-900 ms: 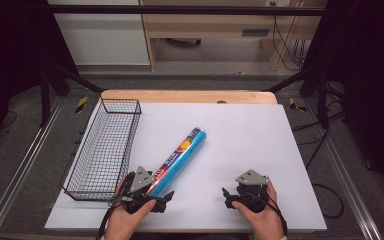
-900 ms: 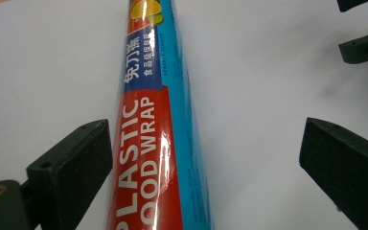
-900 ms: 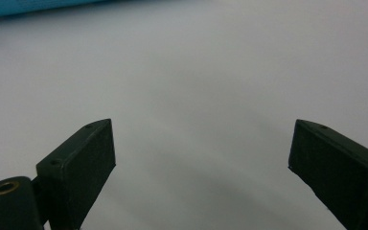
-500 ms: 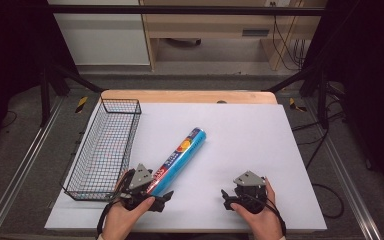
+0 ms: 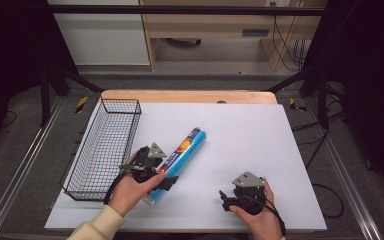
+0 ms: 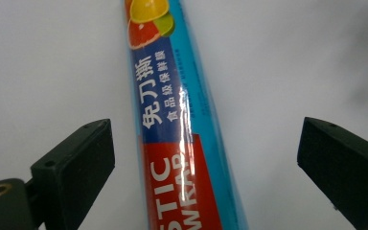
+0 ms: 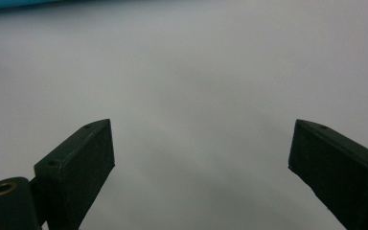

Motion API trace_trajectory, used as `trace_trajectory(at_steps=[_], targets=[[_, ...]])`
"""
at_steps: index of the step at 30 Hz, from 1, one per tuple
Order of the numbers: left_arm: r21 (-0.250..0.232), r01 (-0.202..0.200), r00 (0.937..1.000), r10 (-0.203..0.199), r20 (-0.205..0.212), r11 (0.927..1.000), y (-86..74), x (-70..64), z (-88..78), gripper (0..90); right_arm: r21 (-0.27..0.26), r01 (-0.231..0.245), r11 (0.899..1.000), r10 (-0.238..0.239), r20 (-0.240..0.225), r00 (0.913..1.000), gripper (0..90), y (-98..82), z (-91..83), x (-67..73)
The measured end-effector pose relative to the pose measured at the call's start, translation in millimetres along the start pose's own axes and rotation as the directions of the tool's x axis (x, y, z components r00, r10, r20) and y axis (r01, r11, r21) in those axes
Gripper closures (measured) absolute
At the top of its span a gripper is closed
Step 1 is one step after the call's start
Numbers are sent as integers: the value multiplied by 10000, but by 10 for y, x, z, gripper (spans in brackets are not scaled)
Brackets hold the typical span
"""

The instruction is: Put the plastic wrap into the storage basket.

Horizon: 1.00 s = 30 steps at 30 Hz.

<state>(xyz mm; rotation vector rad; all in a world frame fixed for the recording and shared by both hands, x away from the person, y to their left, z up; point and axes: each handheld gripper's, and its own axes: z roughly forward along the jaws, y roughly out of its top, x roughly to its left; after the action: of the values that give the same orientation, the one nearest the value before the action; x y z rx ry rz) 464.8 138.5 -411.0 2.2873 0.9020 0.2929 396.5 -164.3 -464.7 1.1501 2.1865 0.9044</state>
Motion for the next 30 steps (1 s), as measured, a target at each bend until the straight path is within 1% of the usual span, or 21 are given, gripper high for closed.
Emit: trace_trajectory(at_steps=[1, 2, 3, 4, 6, 7, 8, 9, 13, 15, 19, 22, 24, 28, 30], targets=[[352, 37, 9999, -31, -161, 9994, 24, 57, 35, 58, -15, 54, 10000, -54, -39, 10000, 90, 1, -4, -1], [536, 25, 9997, -11, -255, 9986, 37, 73, 51, 60, -27, 65, 10000, -65, -59, 10000, 89, 3, -6, 1], [728, -6, 9998, 22, -219, 9973, 53, 95, 63, 61, -59, 122, 9999, -122, -90, 9999, 90, 3, -7, -1], [884, -3, 9999, 18, -172, 9961, 66, 116, 72, 60, -54, 38, 10000, -38, -133, 9999, 90, 8, -14, 2], [1133, 165, 9998, -155, -96, 9934, 87, 153, 90, 60, -108, 64, 9999, -65, -156, 9999, 90, 13, -21, 1], [1200, 209, 9997, -190, -168, 9926, 98, 166, 97, 60, -106, 56, 9999, -58, -188, 9998, 90, 14, -22, 4], [1308, 149, 9995, -109, -313, 9913, 111, 181, 106, 60, -101, 91, 9999, -93, -203, 9998, 90, 14, -21, 6], [1452, 146, 9993, -96, -351, 9893, 126, 191, 117, 61, -96, 102, 9999, -104, -228, 9997, 90, 15, -19, 9], [1637, 327, 9994, -309, -136, 9860, 194, 224, 147, 58, -85, 105, 9999, -107, -280, 9996, 91, 23, -17, 21], [1895, 203, 9998, -199, -44, 9817, 227, 228, 178, 63, -84, 107, 9999, -109, -278, 9996, 91, 23, -17, 23], [2183, 256, 9994, -301, 173, 9755, 305, 249, 268, 78, -56, 100, 9999, -101, -309, 9995, 91, 21, -11, 20], [2200, 265, 9992, -321, 219, 9751, 368, 260, 341, 86, -80, 99, 9999, -102, -345, 9994, 92, 22, -12, 21], [2263, 247, 9989, -331, 336, 9737, 398, 258, 392, 86, -73, 114, 9999, -116, -359, 9993, 94, 20, -12, 17], [2423, 192, 9991, -276, 312, 9700, 414, 252, 488, 85, -44, 42, 10000, -44, -384, 9993, 94, 20, -16, 12], [2634, 101, 9993, -192, 318, 9646, 405, 253, 531, 78, -67, 79, 9999, -82, -385, 9992, 94, 21, -17, 7]])
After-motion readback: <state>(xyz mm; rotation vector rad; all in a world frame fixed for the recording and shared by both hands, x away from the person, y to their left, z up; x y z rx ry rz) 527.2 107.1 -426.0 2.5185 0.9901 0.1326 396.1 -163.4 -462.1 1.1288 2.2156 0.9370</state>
